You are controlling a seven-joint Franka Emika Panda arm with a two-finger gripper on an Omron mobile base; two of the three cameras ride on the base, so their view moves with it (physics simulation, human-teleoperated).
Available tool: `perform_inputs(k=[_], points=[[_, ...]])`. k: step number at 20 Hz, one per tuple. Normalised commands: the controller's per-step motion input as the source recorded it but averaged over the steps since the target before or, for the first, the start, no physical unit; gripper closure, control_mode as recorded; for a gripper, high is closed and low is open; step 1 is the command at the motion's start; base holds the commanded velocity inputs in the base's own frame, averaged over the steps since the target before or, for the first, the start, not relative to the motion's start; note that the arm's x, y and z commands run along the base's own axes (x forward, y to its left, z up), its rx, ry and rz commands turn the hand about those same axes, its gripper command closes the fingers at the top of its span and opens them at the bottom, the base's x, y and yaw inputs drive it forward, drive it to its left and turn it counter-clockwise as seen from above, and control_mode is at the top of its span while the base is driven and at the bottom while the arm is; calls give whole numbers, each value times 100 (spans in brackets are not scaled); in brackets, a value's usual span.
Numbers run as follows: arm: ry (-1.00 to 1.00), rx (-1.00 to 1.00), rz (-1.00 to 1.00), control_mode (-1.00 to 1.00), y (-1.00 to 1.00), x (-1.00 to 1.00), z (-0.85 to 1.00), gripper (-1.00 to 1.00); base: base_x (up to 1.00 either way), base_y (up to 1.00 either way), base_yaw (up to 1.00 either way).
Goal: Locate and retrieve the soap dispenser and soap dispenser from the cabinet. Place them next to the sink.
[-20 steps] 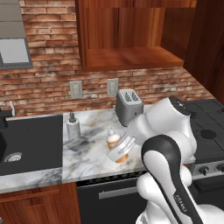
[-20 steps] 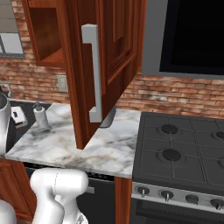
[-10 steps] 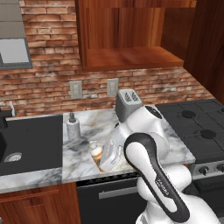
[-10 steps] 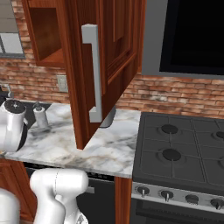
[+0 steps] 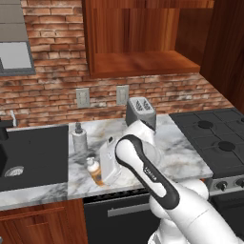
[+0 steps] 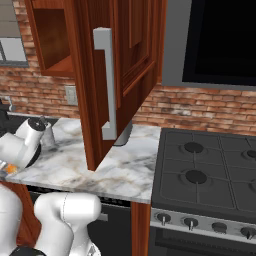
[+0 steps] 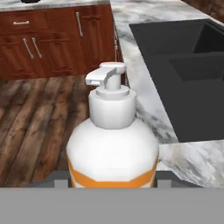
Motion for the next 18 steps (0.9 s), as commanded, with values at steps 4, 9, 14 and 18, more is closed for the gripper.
perform_inputs(k=[4,9,14,18], points=[[0,8,8,-100,-4,29,-1,100,0,0,0],[0,15,-1,-100,-18,48,0,100,0,0,0],[0,11,-2,-100,-17,56,-20,100,0,0,0],[-4,1,0,-100,-3,28,-25,100,0,0,0]])
